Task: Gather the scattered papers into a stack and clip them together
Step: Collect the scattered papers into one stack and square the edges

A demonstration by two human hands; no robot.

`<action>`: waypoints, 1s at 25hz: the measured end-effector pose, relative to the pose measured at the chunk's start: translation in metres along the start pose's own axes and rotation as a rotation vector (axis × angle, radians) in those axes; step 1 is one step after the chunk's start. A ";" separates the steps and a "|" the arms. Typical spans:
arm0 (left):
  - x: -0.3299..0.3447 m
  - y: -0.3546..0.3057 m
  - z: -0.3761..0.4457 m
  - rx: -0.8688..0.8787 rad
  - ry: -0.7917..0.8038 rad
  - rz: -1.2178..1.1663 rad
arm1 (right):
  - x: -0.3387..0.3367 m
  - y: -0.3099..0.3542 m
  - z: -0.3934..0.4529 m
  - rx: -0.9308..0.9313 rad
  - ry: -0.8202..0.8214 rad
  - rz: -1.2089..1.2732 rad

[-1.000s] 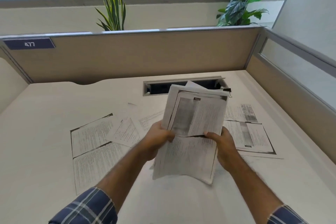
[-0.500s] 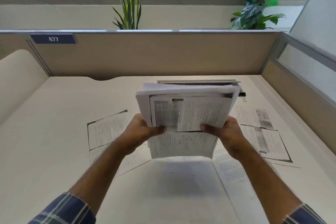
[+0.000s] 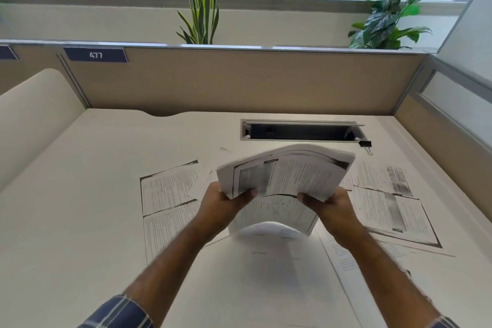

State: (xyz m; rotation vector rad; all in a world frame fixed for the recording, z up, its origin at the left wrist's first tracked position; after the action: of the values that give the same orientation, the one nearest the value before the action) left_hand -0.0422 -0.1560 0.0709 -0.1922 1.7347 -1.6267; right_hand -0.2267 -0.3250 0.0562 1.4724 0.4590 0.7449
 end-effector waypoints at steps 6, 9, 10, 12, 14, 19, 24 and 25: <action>-0.004 0.018 0.000 -0.134 -0.047 -0.061 | 0.015 -0.010 0.001 -0.012 -0.024 0.031; -0.013 0.038 0.005 -0.232 -0.121 -0.143 | 0.014 -0.002 0.014 -0.004 -0.020 0.040; -0.018 0.049 0.007 -0.305 -0.180 -0.114 | 0.009 0.001 0.020 0.014 -0.072 0.067; -0.030 0.076 0.009 -0.464 -0.290 0.116 | -0.005 0.004 0.031 0.045 -0.172 0.112; -0.040 0.100 0.011 -0.541 -0.294 0.441 | -0.019 0.006 0.040 0.080 -0.193 0.140; -0.044 0.119 0.043 -0.602 -0.128 0.863 | -0.031 0.004 0.058 0.140 -0.203 0.131; -0.030 0.126 0.075 -0.740 0.026 1.036 | -0.033 -0.013 0.068 0.187 -0.228 0.117; -0.030 0.131 0.080 -0.771 0.043 0.991 | -0.034 -0.017 0.069 0.198 -0.227 0.115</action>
State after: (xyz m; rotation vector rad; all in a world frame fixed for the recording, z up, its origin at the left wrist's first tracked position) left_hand 0.0748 -0.1787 -0.0303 0.3132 1.9340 -0.2350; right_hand -0.1999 -0.3973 0.0391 1.7583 0.2813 0.6258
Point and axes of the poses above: each hand's wrist, its own z-axis towards the middle knuckle, its own x-axis out of the palm, y = z × x, the point moved 3 cm from there along z, towards the middle knuckle, and after that the axes turned 15 degrees about z, right-handed, at the moved point
